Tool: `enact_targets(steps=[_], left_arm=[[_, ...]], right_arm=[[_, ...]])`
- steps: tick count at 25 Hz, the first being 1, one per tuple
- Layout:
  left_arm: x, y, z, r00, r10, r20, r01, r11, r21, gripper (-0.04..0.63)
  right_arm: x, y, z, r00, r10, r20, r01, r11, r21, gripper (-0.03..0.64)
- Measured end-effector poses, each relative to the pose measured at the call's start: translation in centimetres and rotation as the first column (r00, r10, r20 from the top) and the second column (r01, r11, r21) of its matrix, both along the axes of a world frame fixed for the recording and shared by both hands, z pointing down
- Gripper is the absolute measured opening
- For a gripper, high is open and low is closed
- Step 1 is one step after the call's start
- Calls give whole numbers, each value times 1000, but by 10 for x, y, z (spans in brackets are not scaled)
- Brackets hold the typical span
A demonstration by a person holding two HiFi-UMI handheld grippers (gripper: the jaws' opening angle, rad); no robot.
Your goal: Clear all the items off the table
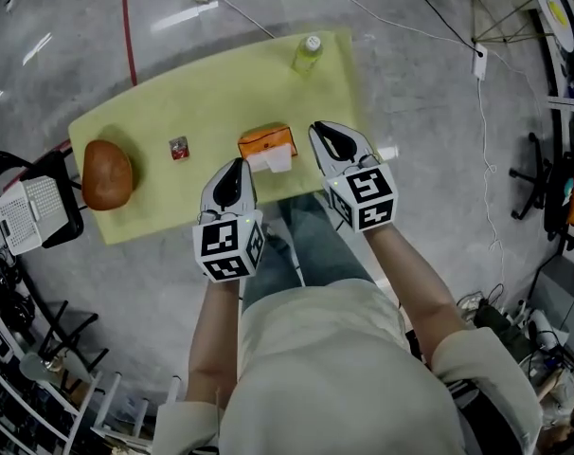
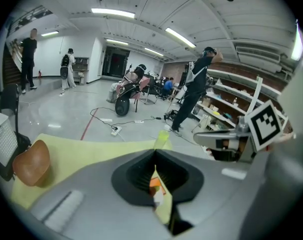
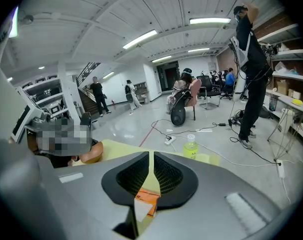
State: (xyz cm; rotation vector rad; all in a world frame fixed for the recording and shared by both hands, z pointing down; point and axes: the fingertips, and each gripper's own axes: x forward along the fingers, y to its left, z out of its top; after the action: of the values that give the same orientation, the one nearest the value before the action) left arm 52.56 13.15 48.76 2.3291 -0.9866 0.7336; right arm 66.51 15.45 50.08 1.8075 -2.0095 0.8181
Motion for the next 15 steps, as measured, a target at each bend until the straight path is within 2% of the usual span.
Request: enact_targets(steps=[6, 8, 15], left_arm=[[12, -17, 35, 999, -32, 25, 33, 999, -34, 9], [17, -21, 45, 999, -37, 28, 38, 998, -44, 9], [37, -36, 79, 998, -24, 53, 27, 997, -74, 9]], right_arm=[[27, -25, 48, 1000, 4, -6, -4, 999, -49, 62], [35, -32, 64, 1000, 7, -2, -8, 998, -65, 98], [63, -58, 116, 1000, 26, -8, -26, 995, -100, 164]])
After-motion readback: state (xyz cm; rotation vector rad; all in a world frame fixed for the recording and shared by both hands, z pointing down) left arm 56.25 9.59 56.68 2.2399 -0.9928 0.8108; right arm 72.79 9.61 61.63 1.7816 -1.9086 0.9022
